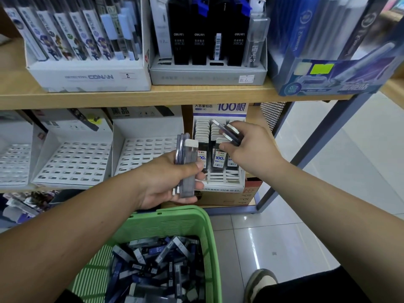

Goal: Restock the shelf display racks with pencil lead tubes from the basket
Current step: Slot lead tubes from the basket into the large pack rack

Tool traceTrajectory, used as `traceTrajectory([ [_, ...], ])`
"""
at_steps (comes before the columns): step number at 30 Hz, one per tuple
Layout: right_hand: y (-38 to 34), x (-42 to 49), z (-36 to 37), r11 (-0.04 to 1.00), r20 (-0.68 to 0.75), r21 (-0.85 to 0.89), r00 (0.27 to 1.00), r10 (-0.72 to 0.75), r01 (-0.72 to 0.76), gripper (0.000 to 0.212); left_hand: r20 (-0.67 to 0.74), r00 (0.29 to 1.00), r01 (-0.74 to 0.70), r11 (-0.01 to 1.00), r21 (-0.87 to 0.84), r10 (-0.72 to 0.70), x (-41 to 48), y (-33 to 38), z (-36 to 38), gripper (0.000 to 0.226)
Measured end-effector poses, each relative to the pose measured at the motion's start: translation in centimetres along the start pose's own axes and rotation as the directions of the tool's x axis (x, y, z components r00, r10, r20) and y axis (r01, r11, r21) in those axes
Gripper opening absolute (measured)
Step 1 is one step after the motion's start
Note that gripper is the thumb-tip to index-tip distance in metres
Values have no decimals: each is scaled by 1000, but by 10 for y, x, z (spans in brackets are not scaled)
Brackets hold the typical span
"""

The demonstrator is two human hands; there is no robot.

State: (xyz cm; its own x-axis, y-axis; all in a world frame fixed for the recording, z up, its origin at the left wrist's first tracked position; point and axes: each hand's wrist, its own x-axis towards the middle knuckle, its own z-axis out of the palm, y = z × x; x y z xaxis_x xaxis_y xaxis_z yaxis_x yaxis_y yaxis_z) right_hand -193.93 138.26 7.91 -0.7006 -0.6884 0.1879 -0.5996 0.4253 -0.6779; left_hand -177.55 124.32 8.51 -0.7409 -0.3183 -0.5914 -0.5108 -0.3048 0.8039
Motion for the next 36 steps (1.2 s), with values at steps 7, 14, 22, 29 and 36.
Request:
traceTrajectory([
  [7,-1,4,7,999,52,-38,999,-8,9,17,-32,997,-60,990,124,64,-3,-3,-7,35],
  [14,-6,6,5,997,13,-67,999,-29,30,18,-109,986,-108,985,133,123,-1,-1,-7,44],
  [22,-7,5,3,993,-10,-120,1000,-20,18,16,-82,989,-112,986,121,122,-4,0,-6,39],
  [29,-21,0,-9,882,123,419,976,180,-216,17,0,992,-127,990,68,127,-9,2,-5,37],
  [36,-27,-6,-14,808,280,497,940,195,-316,17,-107,956,-243,943,227,272,2,-7,-2,32],
])
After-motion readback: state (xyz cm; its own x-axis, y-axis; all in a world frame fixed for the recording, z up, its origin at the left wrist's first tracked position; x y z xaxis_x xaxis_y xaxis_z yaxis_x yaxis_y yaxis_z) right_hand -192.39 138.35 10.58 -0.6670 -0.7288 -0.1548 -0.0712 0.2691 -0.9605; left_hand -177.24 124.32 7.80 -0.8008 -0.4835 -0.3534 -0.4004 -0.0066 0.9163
